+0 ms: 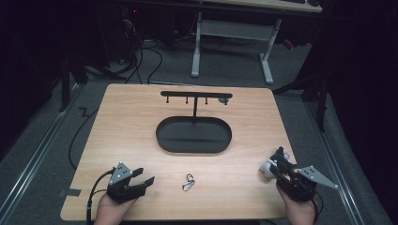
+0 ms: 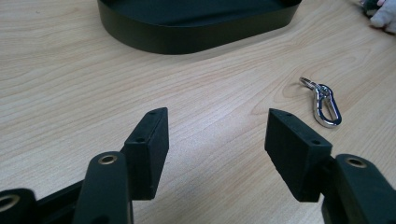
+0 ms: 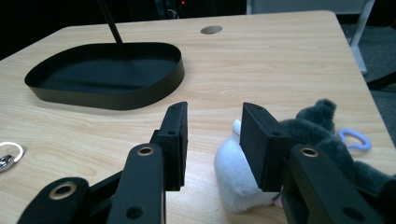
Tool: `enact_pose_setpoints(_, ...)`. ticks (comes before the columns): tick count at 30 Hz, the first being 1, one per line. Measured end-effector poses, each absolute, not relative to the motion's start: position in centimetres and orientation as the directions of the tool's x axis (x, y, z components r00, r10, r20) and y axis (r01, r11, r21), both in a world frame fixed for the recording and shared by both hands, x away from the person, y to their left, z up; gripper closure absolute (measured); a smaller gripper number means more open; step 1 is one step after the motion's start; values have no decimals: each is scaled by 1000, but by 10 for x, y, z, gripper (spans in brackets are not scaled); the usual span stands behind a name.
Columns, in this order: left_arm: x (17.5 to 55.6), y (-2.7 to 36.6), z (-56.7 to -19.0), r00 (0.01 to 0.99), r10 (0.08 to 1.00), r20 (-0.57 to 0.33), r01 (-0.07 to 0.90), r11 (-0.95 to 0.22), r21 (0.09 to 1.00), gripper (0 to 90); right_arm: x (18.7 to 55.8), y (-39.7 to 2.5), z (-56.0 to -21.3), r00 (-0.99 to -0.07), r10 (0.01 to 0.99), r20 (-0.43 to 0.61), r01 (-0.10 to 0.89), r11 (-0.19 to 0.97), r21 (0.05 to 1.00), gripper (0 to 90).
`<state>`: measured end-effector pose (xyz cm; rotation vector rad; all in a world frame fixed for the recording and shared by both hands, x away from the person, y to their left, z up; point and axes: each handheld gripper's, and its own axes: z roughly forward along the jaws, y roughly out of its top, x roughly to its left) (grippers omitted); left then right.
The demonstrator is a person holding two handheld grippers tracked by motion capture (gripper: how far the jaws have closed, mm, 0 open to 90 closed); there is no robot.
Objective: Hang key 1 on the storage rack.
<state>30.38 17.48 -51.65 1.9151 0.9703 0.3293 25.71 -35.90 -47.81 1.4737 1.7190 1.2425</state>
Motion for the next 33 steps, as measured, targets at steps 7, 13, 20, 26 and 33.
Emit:
enact_pose_setpoints(7,304,175,-515,655,739,-157,483,-249,839,401,259,-361,-482,-241,958,154,469,-24,883,626)
enact_pose_setpoints(13,305,176,-516,655,739,-159,487,-252,836,396,262,-378,-486,-173,979,108,502,-7,865,661)
enact_pose_setpoints(20,304,177,-518,651,742,-159,492,-253,833,396,273,-416,-496,-18,999,49,573,-30,819,900)
enact_pose_setpoints(26,302,176,-519,651,744,-149,492,-264,830,396,287,-425,-511,18,999,35,647,-39,762,900)
enact_pose_setpoints(33,295,185,-520,627,765,-147,502,-253,827,396,306,-409,-517,-43,999,18,677,15,736,896)
